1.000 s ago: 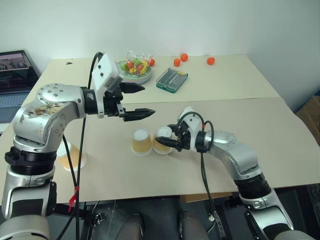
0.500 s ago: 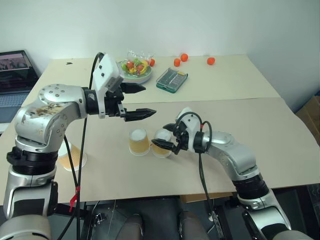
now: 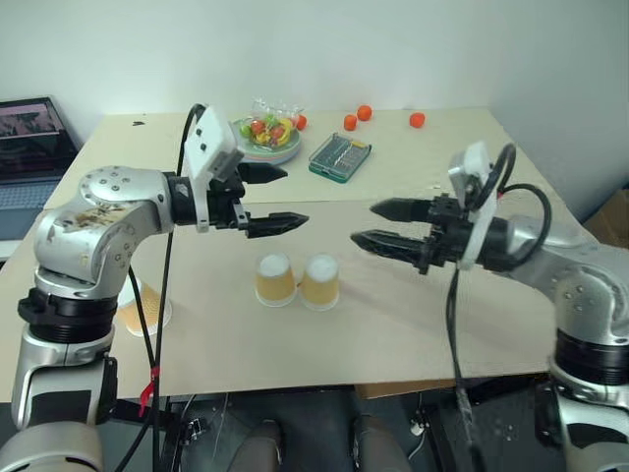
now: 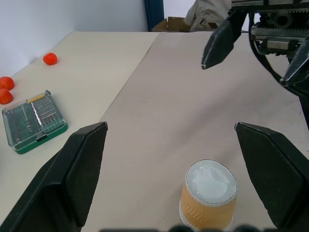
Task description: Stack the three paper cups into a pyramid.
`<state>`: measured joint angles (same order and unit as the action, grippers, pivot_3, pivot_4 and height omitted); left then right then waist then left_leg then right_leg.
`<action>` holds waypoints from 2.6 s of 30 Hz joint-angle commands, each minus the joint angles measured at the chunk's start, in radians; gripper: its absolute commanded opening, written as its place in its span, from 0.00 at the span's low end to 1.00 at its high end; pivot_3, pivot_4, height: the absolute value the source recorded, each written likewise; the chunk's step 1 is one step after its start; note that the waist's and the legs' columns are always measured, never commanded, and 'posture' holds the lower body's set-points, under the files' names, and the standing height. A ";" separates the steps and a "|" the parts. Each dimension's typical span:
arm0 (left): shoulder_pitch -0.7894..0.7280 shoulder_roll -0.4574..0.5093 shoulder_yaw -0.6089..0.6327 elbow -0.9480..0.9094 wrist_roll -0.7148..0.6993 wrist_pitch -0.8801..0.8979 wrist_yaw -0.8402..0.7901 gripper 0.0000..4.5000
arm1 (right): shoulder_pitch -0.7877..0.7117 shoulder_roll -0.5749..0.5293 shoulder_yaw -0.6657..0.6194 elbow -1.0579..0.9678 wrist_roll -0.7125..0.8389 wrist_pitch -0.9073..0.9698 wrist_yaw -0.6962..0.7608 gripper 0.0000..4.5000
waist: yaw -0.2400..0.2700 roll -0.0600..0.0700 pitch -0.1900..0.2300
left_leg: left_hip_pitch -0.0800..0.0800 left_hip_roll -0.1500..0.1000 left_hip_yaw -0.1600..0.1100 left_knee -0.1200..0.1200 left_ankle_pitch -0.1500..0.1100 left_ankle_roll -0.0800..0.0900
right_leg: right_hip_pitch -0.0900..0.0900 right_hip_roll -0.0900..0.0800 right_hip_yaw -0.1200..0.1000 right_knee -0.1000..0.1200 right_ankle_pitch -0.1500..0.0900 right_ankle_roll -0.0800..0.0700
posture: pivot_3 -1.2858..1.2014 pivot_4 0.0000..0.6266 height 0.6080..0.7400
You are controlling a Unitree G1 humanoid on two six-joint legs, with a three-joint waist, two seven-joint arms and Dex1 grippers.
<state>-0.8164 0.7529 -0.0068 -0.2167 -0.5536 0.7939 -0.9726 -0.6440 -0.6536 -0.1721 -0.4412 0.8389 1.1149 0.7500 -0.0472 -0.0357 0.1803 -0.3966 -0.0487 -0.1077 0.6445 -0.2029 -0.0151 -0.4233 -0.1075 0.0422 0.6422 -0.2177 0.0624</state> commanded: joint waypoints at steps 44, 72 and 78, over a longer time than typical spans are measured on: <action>1.024 -0.136 0.710 -0.244 0.139 -0.242 0.282 1.00 | -0.169 0.023 0.168 0.281 -0.070 -0.339 0.418 0.98 | 0.008 0.001 0.002 | 0.005 0.017 0.004 -0.002 -0.007 -0.009 | 0.001 0.015 0.001 -0.004 0.002 -0.011 | 0.52 0.24 1.00; 0.969 -0.125 0.696 -0.190 0.027 -0.270 0.404 1.00 | -0.171 -0.007 0.185 0.283 -0.102 -0.342 0.376 0.98 | 0.007 0.001 0.002 | 0.007 0.018 0.004 -0.002 -0.007 -0.009 | 0.001 0.016 0.001 -0.003 0.001 -0.012 | 0.52 0.24 1.00; 1.017 -0.149 0.674 -0.187 0.048 -0.295 0.400 1.00 | -0.171 -0.003 0.178 0.278 -0.106 -0.337 0.368 0.98 | 0.007 0.001 0.002 | 0.006 0.018 0.004 -0.002 -0.007 -0.009 | 0.001 0.016 0.001 -0.003 0.001 -0.012 | 0.52 0.24 1.00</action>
<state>0.1888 0.6043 0.6694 -0.3797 -0.5119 0.5248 -0.5756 -0.7977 -0.6594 0.0266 -0.1459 0.7289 0.7903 1.1224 -0.0406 -0.0345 0.1825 -0.3903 -0.0309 -0.1034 0.6428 -0.2096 -0.0245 -0.4220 -0.0912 0.0430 0.6389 -0.2163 0.0505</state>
